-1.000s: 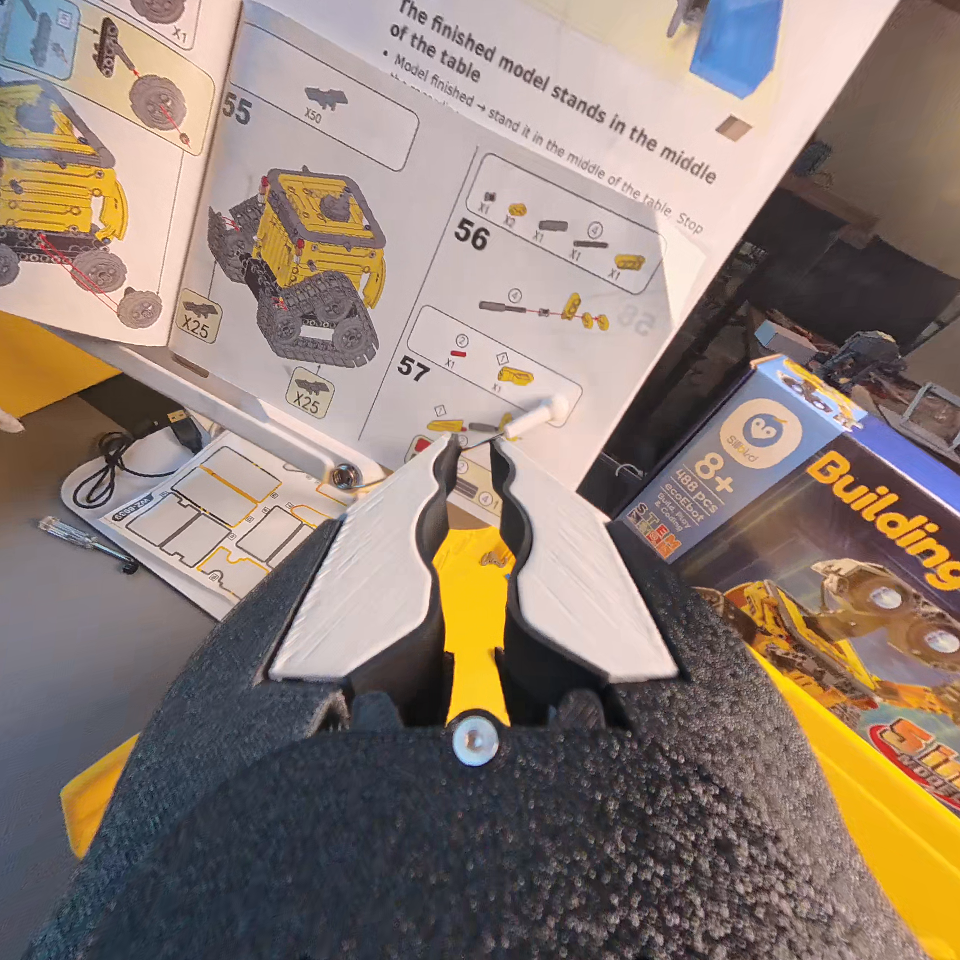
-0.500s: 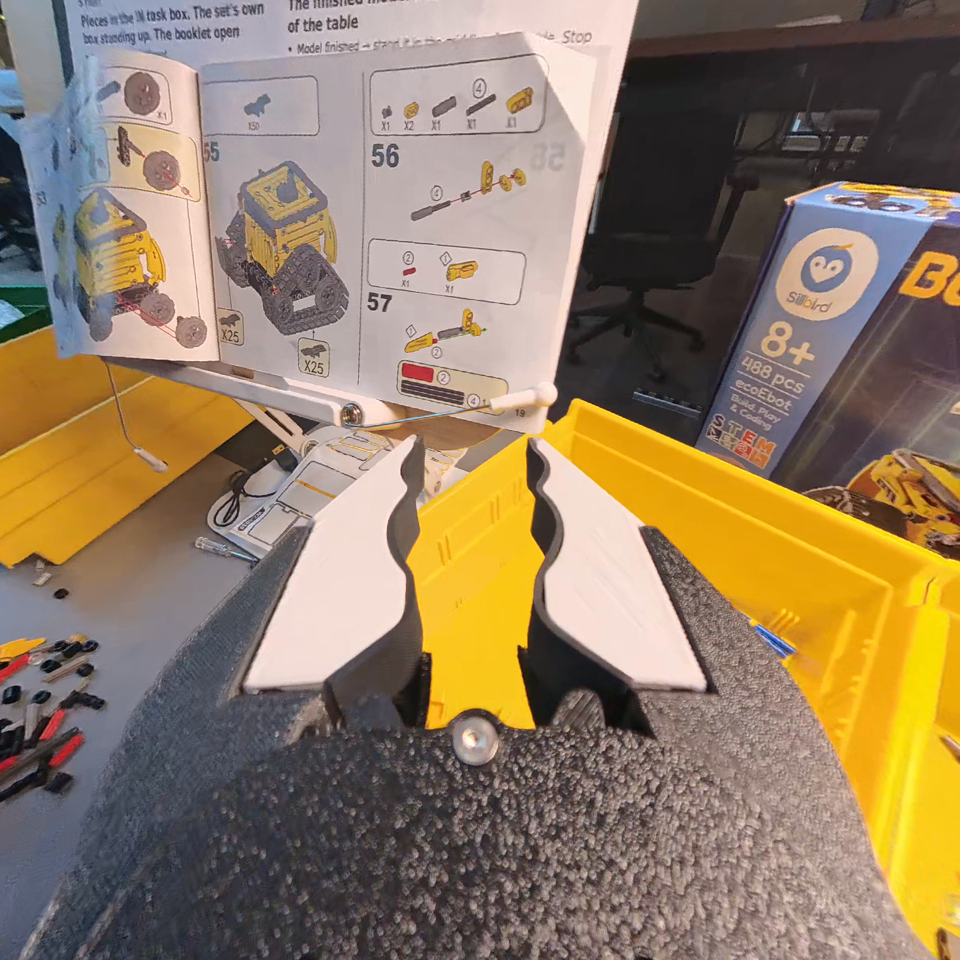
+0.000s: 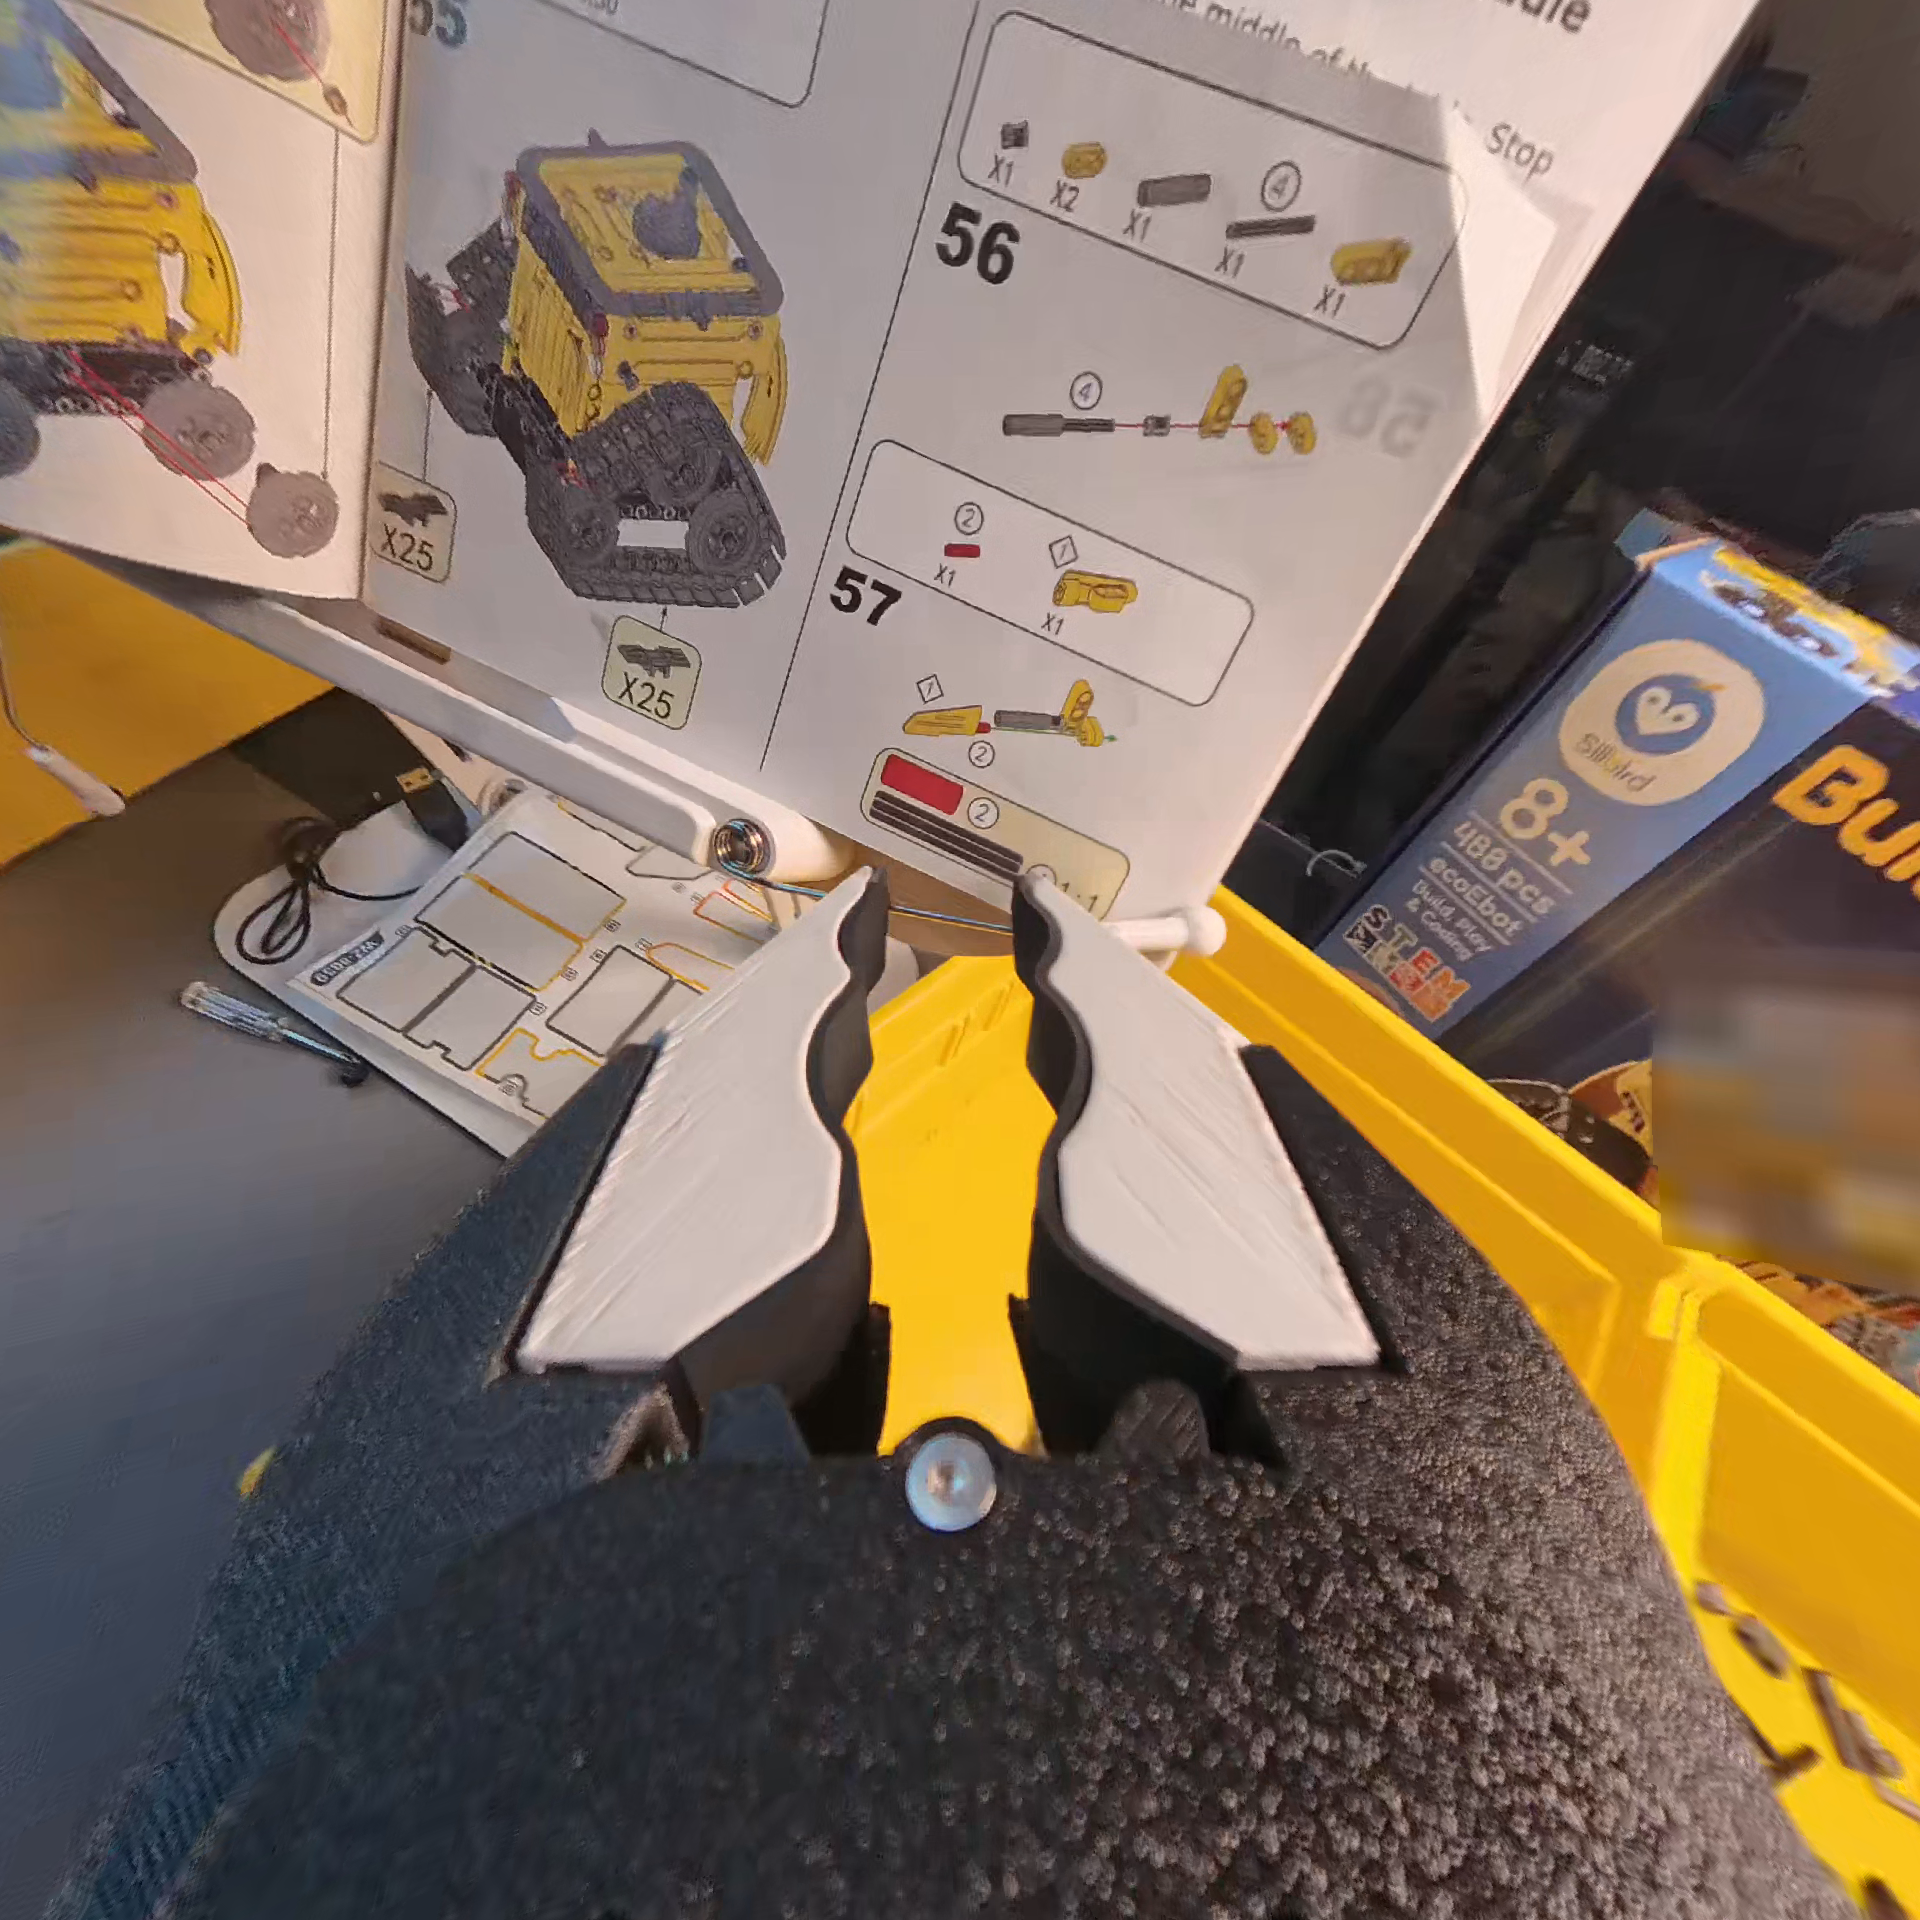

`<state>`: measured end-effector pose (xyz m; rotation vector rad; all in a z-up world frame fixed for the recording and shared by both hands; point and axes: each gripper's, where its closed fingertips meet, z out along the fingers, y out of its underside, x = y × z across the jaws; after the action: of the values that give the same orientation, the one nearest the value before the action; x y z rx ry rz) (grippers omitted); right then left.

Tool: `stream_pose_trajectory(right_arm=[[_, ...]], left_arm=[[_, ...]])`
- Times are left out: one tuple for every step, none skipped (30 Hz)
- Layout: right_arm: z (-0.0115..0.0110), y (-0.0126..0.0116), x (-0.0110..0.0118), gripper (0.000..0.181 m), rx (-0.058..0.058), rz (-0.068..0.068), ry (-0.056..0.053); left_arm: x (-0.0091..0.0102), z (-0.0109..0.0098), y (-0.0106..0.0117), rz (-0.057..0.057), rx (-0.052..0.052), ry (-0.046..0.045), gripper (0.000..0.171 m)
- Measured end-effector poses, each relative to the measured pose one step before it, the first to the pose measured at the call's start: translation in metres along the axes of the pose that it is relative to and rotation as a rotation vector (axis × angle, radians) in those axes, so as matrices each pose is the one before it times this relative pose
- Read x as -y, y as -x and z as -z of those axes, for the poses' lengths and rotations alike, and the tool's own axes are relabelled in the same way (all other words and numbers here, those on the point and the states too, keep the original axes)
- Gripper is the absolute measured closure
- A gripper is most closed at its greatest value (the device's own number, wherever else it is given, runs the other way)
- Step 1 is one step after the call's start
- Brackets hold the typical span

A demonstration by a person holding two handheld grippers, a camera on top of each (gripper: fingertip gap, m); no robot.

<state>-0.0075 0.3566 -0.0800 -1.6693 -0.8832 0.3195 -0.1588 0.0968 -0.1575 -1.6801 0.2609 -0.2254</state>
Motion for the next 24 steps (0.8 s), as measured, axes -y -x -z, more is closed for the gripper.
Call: stream_pose_trajectory(right_arm=[[0.00014, 0.00232, -0.00147, 0.162, 0.0134, -0.0423, -0.0118], [0.00067, 0.0019, -0.00097, 0.162, 0.0088, -0.0217, -0.0092], [0.00149, 0.00016, -0.00051, 0.162, -0.0064, -0.0045, -0.0064], [0.00168, 0.00064, -0.00147, 0.162, -0.0044, 0.0095, 0.0059], [0.0015, 0.00073, -0.00358, 0.162, -0.0013, 0.0129, 0.0215], [0.00113, 0.00063, -0.00527, 0.162, 0.0056, 0.01, 0.0325], [0.00094, 0.00006, -0.00555, 0.16, 0.0086, 0.0071, 0.0306], [0.0015, -0.00195, -0.00362, 0.16, -0.0013, 0.0015, 0.012], [0.00254, -0.00202, -0.00239, 0.159, 0.0011, -0.0027, 0.0072], [0.00403, 0.00073, 0.00159, 0.156, 0.0142, -0.0019, -0.0125], [0.00566, 0.00398, 0.00732, 0.154, 0.0284, 0.0066, -0.0424], [0.00653, 0.00538, 0.01001, 0.154, 0.0267, 0.0121, -0.0527], [0.00603, 0.00643, 0.0107, 0.154, 0.0238, 0.0176, -0.0478], [0.00477, 0.00774, 0.01027, 0.154, 0.0247, 0.0205, -0.0386], [0.00277, 0.00852, 0.00844, 0.154, 0.0248, 0.0199, -0.0233], [0.00092, 0.00922, 0.00637, 0.153, 0.0258, 0.0191, -0.0088], [-0.00057, 0.00953, 0.00526, 0.151, 0.0238, 0.022, -0.0025], [-0.00142, 0.00895, 0.0047, 0.149, 0.0175, 0.0233, -0.0019], [-0.00216, 0.00877, 0.00464, 0.148, 0.0164, 0.0223, -0.003], [-0.00316, 0.00839, 0.00451, 0.145, 0.0146, 0.017, -0.0043], [-0.00403, 0.00713, 0.00439, 0.141, 0.0094, 0.0112, -0.0041], [-0.00526, 0.00634, 0.00388, 0.136, 0.0078, 0.0098, -0.0015], [-0.00616, 0.00461, 0.00315, 0.128, -0.0001, 0.0075, 0.0027], [-0.00701, 0.00309, 0.00269, 0.121, -0.0071, 0.0093, 0.0056]], left_arm=[[0.00029, 0.00078, 0.00173, -0.0006, 0.0043, -0.00145, 0.098], [0.00014, 0.00016, 0.00149, 0.0039, 0.0011, -0.00048, 0.098], [-0.00003, -0.00044, 0.0008, 0.0096, -0.0039, -0.00008, 0.098], [0.00011, -0.00066, -0.00015, 0.0121, -0.0076, -0.00081, 0.098], [0.00011, -0.00067, -0.00053, 0.0098, -0.0085, -0.00072, 0.098], [0.00022, -0.00059, -0.00089, 0.007, -0.0071, -0.00092, 0.098], [0.00016, -0.00048, -0.00119, 0.0059, -0.0074, -0.00066, 0.098], [0.00004, -0.00058, -0.00168, 0.0046, -0.0082, 0.00015, 0.098], [0.00005, -0.00046, -0.00149, 0.0015, -0.0058, 0.00055, 0.098], [0.00007, -0.00018, -0.00139, -0.003, -0.0035, -0.00007, 0.097], [0.0, -0.00003, -0.00122, -0.0052, -0.0025, 0.00103, 0.097], [-0.0003, 0.00003, -0.00091, -0.0049, -0.0008, 0.00186, 0.097], [-0.0004, 0.00001, -0.00045, -0.0035, 0.0002, 0.00125, 0.097], [-0.00035, -0.00009, -0.00023, -0.0018, 0.0001, 0.00107, 0.097], [-0.00006, -0.00009, 0.00006, 0.0, 0.0008, 0.00051, 0.098], [-0.00009, -0.00009, 0.00021, 0.0013, 0.001, 0.00081, 0.098], [-0.00023, -0.00009, 0.00011, 0.0011, 0.0001, 0.00111, 0.098], [0.00002, 0.00003, 0.00018, 0.0003, 0.0008, -0.00012, 0.098], [0.00011, 0.00017, -0.00001, -0.0009, 0.0009, -0.00106, 0.098], [-0.00002, 0.00017, -0.00021, -0.0014, 0.0005, -0.00015, 0.098], [-0.00014, 0.00014, -0.00016, -0.0013, 0.0007, 0.00083, 0.098], [-0.00001, -0.00001, -0.00035, -0.0018, 0.0002, 0.00075, 0.097], [-0.00013, 0.00007, -0.00042, -0.0027, -0.0005, 0.00078, 0.097], [-0.00014, -0.00004, -0.00047, -0.0029, -0.0005, 0.001, 0.097]])
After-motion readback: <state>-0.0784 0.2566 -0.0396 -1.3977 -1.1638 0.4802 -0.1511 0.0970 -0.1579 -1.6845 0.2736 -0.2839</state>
